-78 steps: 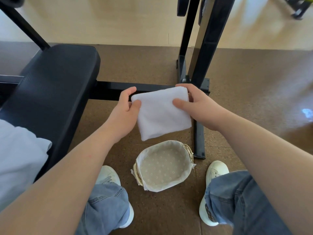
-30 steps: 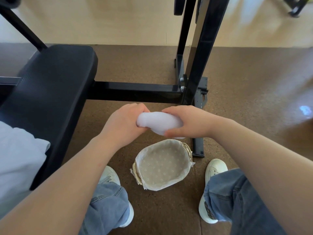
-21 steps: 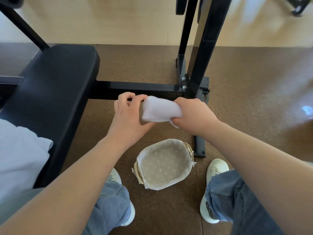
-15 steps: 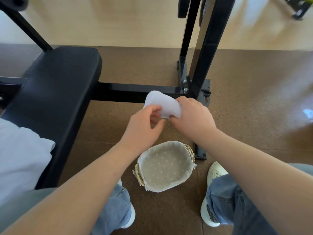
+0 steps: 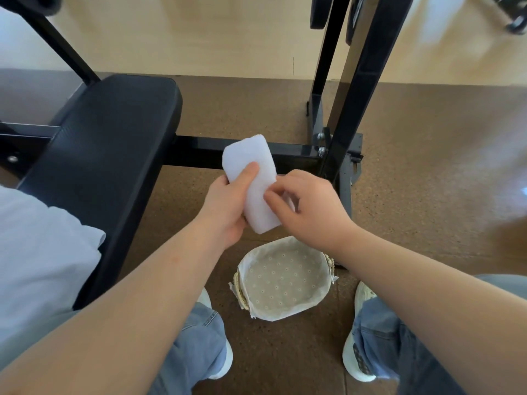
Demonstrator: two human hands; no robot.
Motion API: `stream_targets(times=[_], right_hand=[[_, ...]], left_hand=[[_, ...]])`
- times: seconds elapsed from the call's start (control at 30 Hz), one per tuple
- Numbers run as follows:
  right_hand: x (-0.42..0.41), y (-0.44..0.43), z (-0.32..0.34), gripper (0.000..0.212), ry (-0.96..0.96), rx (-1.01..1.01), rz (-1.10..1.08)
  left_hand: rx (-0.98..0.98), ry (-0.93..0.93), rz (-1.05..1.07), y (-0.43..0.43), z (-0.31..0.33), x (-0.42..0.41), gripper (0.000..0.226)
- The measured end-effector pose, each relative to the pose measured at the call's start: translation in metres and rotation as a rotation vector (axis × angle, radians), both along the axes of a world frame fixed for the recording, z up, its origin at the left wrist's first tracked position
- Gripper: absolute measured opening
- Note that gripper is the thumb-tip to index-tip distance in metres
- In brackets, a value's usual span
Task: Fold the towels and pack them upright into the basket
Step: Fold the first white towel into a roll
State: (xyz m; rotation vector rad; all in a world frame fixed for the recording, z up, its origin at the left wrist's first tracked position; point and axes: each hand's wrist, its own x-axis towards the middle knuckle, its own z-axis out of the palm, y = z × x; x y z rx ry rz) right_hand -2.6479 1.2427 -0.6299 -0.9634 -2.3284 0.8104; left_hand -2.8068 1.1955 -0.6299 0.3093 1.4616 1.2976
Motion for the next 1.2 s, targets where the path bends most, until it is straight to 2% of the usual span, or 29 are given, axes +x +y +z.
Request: stream_targets(times=[0.07, 0.13, 0.23, 0.3, 0.43, 0.57, 0.7, 0.83, 0.93, 1.1, 1.2], right_hand=[[-0.002, 0.007, 0.005, 0.019, 0.058, -0.128, -0.125], [-0.002, 0.015, 0.009, 0.038, 0.059, -0.318, -0.209], [0.002, 0.021, 0.013, 0.056, 0.054, -0.507, -0.196], [0.004, 0.021, 0.015, 0.052, 0.068, -0.573, -0.151], [0.008, 0.019, 0.018, 0.034, 0.082, -0.621, -0.05], [0.011, 0.015, 0.019, 0.019, 0.153, -0.736, -0.017], [0.016, 0.01, 0.02, 0.026, 0.194, -0.965, 0.028], [0.016, 0.007, 0.01, 0.03, 0.241, -1.124, 0.073], [0.013, 0.008, 0.0, 0.033, 0.247, -1.193, 0.073], [0.012, 0.017, -0.021, 0.043, 0.251, -1.283, 0.127], [0.003, 0.02, -0.039, 0.045, 0.281, -1.309, 0.093]], left_hand=[[0.022, 0.011, 0.001, 0.0, 0.0, 0.001, 0.046], [0.039, -0.005, -0.028, 0.001, 0.0, 0.004, 0.044], [0.053, -0.045, -0.103, 0.0, 0.002, 0.011, 0.037], [0.06, -0.06, -0.128, -0.001, 0.005, 0.013, 0.034], [0.065, 0.029, -0.112, -0.004, 0.008, 0.02, 0.051], [0.082, 0.076, -0.096, -0.014, 0.011, 0.025, 0.055], [0.048, 0.137, -0.124, -0.024, 0.009, 0.026, 0.062], [0.038, 0.214, -0.071, -0.033, 0.002, 0.026, 0.058], [0.006, 0.145, -0.083, -0.032, -0.003, 0.02, 0.067], [-0.006, 0.095, -0.229, -0.022, -0.011, 0.006, 0.048], [-0.027, 0.12, -0.197, -0.015, -0.026, -0.001, 0.046]])
